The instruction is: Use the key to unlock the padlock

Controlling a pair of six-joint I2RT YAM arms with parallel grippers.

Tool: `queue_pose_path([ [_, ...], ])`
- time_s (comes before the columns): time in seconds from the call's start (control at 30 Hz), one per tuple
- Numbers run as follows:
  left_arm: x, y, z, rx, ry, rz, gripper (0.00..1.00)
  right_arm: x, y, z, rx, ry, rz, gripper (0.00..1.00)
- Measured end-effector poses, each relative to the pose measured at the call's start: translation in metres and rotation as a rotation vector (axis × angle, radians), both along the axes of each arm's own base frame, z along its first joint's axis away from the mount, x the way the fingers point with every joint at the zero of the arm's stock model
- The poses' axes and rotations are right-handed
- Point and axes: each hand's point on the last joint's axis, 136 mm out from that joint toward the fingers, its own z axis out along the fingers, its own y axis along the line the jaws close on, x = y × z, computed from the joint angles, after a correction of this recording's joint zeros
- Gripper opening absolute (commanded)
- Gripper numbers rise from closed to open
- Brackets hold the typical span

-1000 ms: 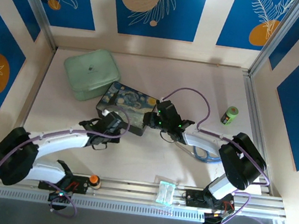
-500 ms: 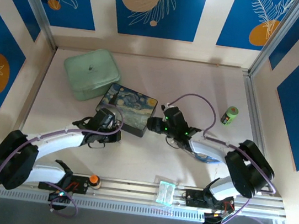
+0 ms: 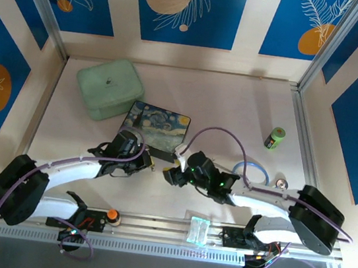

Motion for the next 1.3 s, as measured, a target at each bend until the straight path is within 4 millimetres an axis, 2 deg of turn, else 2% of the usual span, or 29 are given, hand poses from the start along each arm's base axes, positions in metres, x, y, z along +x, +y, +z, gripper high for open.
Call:
queue_pose_path([
  [0.17, 0.000, -0.008, 0.003, -0.051, 0.016, 0.017, 0.00, -0.018, 0.027, -0.042, -0.126, -0.050, 0.125, 0.50],
  [0.23, -0.001, -0.009, 0.003, -0.063, 0.022, 0.022, 0.00, -0.020, 0.037, -0.053, -0.165, -0.086, 0.159, 0.49],
  [0.33, 0.000, -0.010, 0.004, -0.073, 0.026, 0.030, 0.00, -0.015, 0.050, -0.056, -0.194, -0.154, 0.171, 0.45],
  [0.5, 0.001, -0.008, 0.002, -0.073, 0.022, 0.046, 0.00, -0.002, 0.050, -0.064, -0.260, -0.217, 0.140, 0.25],
  [0.57, 0.002, -0.008, 0.003, -0.074, 0.019, 0.049, 0.00, 0.001, 0.050, -0.067, -0.273, -0.229, 0.134, 0.24],
  [0.7, 0.002, -0.008, 0.003, -0.075, 0.016, 0.052, 0.00, 0.004, 0.050, -0.067, -0.276, -0.236, 0.125, 0.26],
  [0.83, 0.004, -0.008, 0.003, -0.086, 0.013, 0.064, 0.00, 0.006, 0.048, -0.064, -0.243, -0.233, 0.094, 0.37],
  [0.97, 0.004, -0.009, 0.004, -0.097, 0.010, 0.068, 0.00, 0.014, 0.047, -0.051, -0.189, -0.270, 0.040, 0.39],
  [1.1, 0.002, -0.009, 0.004, -0.100, 0.011, 0.070, 0.00, 0.021, 0.048, -0.040, -0.151, -0.301, 0.000, 0.29],
  [1.17, 0.003, -0.009, 0.004, -0.106, 0.011, 0.078, 0.00, 0.020, 0.049, -0.040, -0.155, -0.304, 0.009, 0.19],
  [1.3, 0.005, -0.006, 0.004, -0.108, 0.006, 0.098, 0.00, 0.020, 0.049, -0.039, -0.158, -0.312, 0.016, 0.15],
])
